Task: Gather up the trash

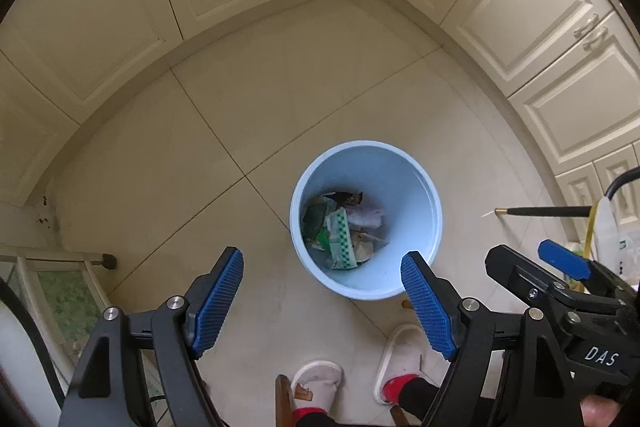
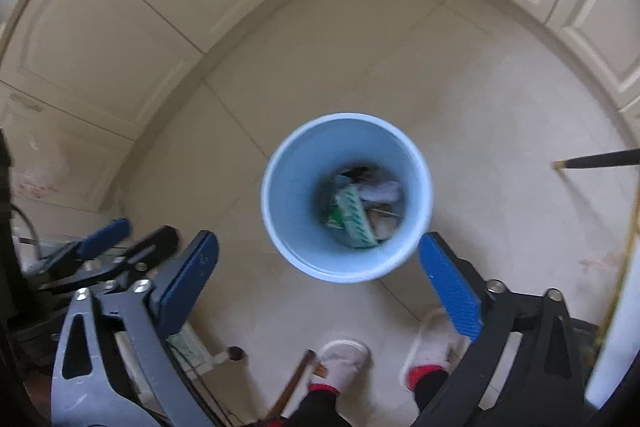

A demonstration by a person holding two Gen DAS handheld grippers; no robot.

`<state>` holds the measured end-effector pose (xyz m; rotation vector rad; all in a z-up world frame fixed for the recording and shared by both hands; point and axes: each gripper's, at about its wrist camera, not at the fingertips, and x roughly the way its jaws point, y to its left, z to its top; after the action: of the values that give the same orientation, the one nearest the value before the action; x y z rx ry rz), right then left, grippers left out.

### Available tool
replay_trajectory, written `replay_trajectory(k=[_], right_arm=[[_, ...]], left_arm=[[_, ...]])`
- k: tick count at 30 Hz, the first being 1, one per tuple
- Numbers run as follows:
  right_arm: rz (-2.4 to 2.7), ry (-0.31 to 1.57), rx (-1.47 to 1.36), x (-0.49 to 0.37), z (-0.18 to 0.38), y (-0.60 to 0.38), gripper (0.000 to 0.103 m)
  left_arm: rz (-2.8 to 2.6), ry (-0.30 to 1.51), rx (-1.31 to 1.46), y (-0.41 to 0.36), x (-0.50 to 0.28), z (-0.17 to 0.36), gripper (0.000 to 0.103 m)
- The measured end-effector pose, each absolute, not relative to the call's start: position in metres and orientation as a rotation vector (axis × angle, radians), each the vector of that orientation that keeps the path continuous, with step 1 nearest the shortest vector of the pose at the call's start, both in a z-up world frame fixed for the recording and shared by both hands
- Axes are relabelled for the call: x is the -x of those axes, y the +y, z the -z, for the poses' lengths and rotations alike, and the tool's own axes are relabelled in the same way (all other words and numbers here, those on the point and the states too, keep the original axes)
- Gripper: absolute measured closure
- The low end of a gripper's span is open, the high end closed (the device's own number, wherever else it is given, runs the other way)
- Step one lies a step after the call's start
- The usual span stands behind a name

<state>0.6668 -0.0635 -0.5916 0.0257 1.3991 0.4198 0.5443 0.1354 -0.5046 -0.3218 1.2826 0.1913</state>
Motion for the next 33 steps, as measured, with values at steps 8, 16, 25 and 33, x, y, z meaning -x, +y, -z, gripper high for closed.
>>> replay_trajectory(k=[8, 16, 25, 33], right_arm=[[-0.440, 1.307, 0.056, -0.633, 0.523, -0.052, 0.000], [-0.432, 1.009, 0.104, -0.575, 0.391, -0.059, 0.000], [-0.329, 0.681, 0.131, -0.492, 0.254, -0.104, 0.000], [-0.202, 0.420, 0.101, -0.404, 0.158, -0.159, 0.000]], left_arm=[[-0.225, 1.178, 0.237, 0.124, -0.500, 0.431, 0.021], [-0.245, 0.868, 0.165, 0.091, -0.438, 0.316, 0.020], [-0.200, 0.571, 0.109, 0.009, -0.360, 0.231, 0.009], [-0.111, 0.322, 0.060, -0.065, -0.277, 0.188, 0.001]])
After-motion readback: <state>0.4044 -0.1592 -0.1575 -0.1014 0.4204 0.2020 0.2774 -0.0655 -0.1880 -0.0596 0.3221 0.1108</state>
